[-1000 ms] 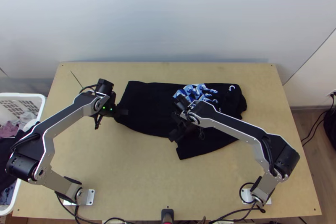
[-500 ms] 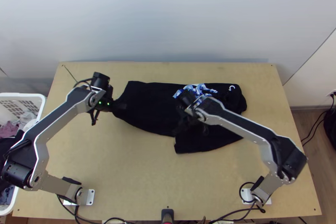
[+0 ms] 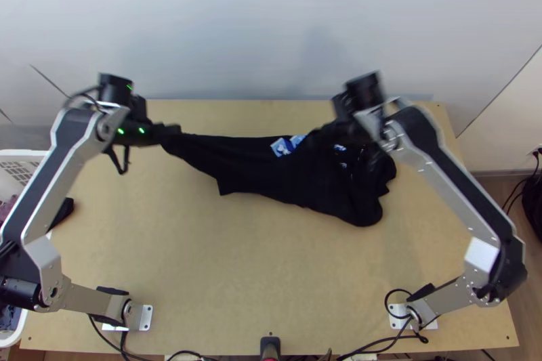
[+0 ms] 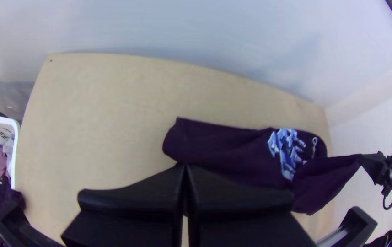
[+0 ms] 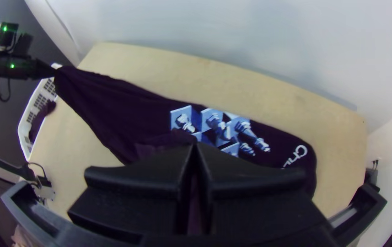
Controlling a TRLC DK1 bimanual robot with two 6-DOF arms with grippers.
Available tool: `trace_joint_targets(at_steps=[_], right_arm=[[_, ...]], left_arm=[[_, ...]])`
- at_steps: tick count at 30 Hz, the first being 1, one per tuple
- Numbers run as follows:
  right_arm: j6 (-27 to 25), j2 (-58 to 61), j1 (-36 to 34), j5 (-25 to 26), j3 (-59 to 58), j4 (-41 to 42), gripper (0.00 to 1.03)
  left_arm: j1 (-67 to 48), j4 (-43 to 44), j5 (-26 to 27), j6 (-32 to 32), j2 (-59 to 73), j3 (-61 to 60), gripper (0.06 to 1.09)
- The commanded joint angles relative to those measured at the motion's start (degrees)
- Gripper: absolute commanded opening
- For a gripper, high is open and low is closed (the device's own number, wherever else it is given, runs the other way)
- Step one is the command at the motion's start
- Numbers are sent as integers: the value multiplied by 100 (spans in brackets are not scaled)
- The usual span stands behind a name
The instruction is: Fold the t-shirt
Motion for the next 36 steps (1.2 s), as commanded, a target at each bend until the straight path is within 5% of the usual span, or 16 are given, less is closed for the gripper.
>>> trace_joint_targets(at_steps=[1,7,14,27,36], right_arm=[[208,-204,-631,33,1152,-416,3],[287,-222,-991,252,2128,-662,3],[120,-398,-991,1096,3156,-662,3],[-1550,-1584,-394,2863,3147,305,3],[-2639,-2656,-385,3460,2910,1447,3]], left_arm=[[321,-593,230,-383,52,1563,9],[567,-821,239,-717,149,2802,9],[874,-601,80,-857,-114,3690,9],[874,383,-711,-128,-1327,3699,9],[822,453,-693,619,-2241,3602,9]])
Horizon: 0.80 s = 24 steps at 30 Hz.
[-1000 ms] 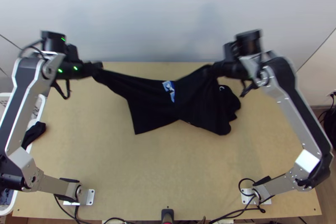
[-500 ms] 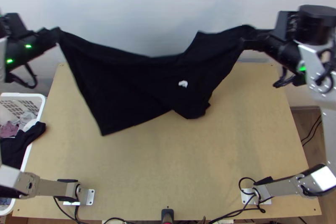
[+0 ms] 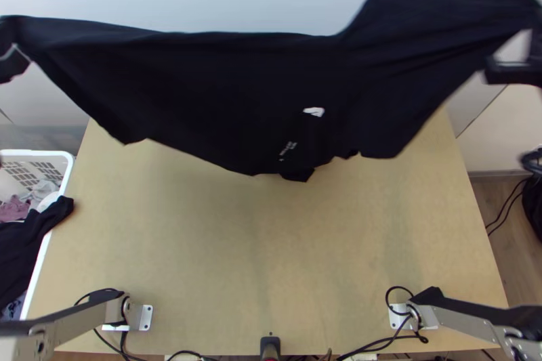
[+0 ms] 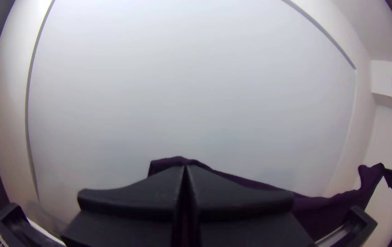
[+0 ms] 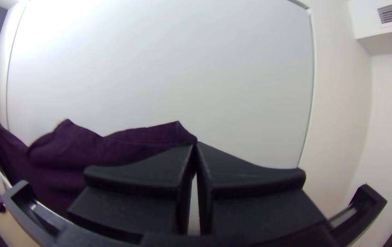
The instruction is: Fold the t-shirt
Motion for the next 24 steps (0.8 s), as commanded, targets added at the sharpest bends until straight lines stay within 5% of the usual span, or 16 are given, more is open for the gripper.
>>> trace_joint_targets(at_steps=[1,13,17,24], right_arm=[[-811,-845,50,464,-150,788,3],[-2621,-1952,-64,323,-106,1878,3],[-2322,-2111,-205,314,-115,1298,3],[-1347,-2603,-143,174,-1609,357,3]], left_arm=[[-86,9,-31,427,-703,-70,9],[-261,71,-57,963,-1512,45,9],[-253,-307,-13,981,-1608,36,9],[-253,-1959,1235,638,-1837,-720,9]])
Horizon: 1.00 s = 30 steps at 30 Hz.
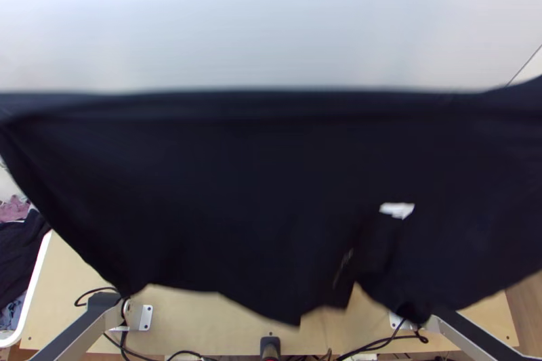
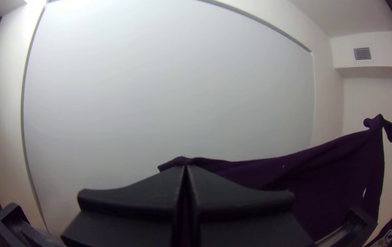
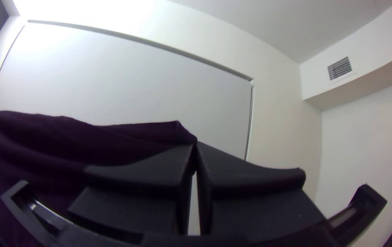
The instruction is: Fold the t-shirt
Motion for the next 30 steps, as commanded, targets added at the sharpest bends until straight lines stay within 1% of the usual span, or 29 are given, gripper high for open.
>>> trace_joint_targets(at_steps=[1,4,6,7,9,11,15,16,18,20,22,24,30], right_arm=[[746,-549,95,-148,-1447,-635,3],[1106,-742,324,-165,-2387,-635,3],[1308,-812,535,-165,-2985,-459,3],[1387,-821,614,-165,-3301,-389,3],[1414,-848,710,-165,-3969,33,3],[1457,-795,798,-183,-4567,428,3],[1721,-382,728,-385,-5358,1228,3],[1800,-241,623,-508,-5516,1439,3],[2038,102,271,-824,-5727,1764,3],[2099,453,-54,-1000,-5929,2160,3],[2222,840,-283,-1176,-5964,2388,3],[2459,1271,-520,-1404,-5850,2520,3],[3224,2853,-705,-1598,-5024,2617,3]], left_arm=[[1,-1147,949,-254,-342,-846,9],[1,-1191,1143,-403,-527,-1646,9],[-8,-1094,1143,-579,-553,-2156,9],[-8,-910,1134,-711,-553,-2428,9],[-8,-514,1116,-834,-544,-2903,9],[-17,-13,993,-992,-518,-3377,9],[-105,646,853,-1168,-342,-4186,9],[-184,831,730,-1212,-290,-4388,9],[-368,1209,457,-1291,-175,-4783,9],[-465,1569,273,-1309,-70,-5117,9],[-465,1973,141,-1361,88,-5364,9],[-465,2281,0,-1405,334,-5504,9],[-351,3239,-246,-1493,1257,-5574,9]])
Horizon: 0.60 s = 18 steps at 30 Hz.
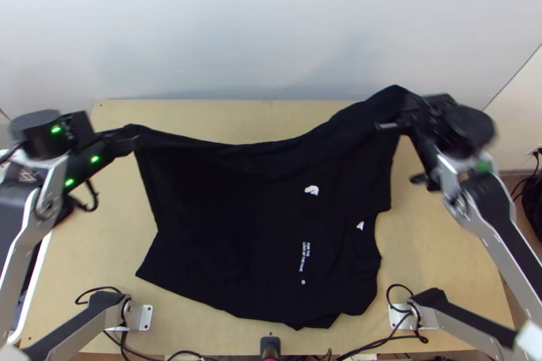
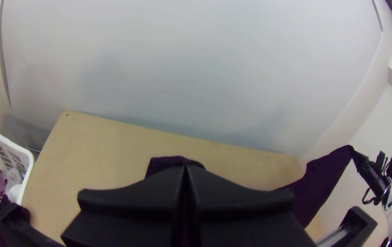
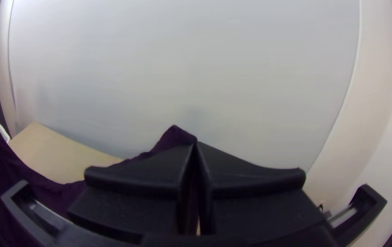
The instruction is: Fold the t-shirt
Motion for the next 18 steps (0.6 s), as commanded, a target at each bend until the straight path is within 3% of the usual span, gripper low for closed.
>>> trace_joint_targets(at_steps=[1,6,18], right_arm=[[728,1781,-348,-332,662,326,3],[1115,3231,-480,-473,1919,177,3],[1906,5842,-726,-578,5303,-1221,3]], left_arm=[[52,1161,-364,-110,1005,-340,9],[245,1671,-443,-268,1989,-76,9],[676,2453,-575,-426,3914,935,9]])
